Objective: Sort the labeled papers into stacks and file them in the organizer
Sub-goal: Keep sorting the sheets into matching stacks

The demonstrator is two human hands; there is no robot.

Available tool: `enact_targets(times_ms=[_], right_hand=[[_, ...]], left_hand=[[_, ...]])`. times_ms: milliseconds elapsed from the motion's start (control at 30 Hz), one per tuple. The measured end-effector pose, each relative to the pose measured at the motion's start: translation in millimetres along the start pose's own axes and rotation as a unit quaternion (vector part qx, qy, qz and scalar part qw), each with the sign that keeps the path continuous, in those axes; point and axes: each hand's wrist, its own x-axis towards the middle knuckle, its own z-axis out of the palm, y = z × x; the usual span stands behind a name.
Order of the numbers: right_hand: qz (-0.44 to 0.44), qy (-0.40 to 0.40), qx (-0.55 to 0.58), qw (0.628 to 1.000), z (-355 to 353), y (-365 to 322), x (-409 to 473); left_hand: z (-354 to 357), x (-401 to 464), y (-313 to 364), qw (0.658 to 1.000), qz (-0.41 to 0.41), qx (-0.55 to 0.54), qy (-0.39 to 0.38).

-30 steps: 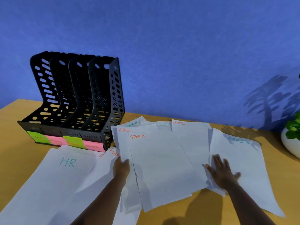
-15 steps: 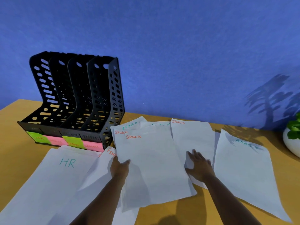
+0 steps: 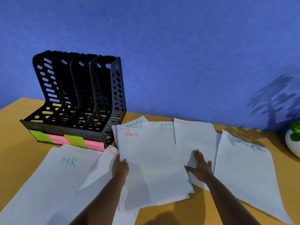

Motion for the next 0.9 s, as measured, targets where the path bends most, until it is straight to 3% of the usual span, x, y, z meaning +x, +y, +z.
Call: enact_targets(times_ms=[200, 400, 500, 767, 900], right_hand=[[-0.006, 0.026, -0.021, 0.999, 3, 1, 2], [-0.058, -0.068, -0.057, 0.994, -14, 11, 12], [-0.056, -0.071, -0.087, 0.992, -13, 11, 11], [-0.009, 0.033, 0.039, 0.999, -22, 2, 6], [0.063, 0.156, 0.214, 0.962, -60, -8, 13]], left_hand=[[-1, 2, -2, 1.000, 0.000, -0.003, -0.003], [-1, 3, -3, 1.000, 0.001, 0.003, -0.003], [0, 2, -3, 1.000, 0.003, 0.002, -0.002], [-1, 1, -2, 1.000, -0.002, 0.001, -0.008], [-1, 3, -1, 1.000, -0.008, -0.003, -0.008]])
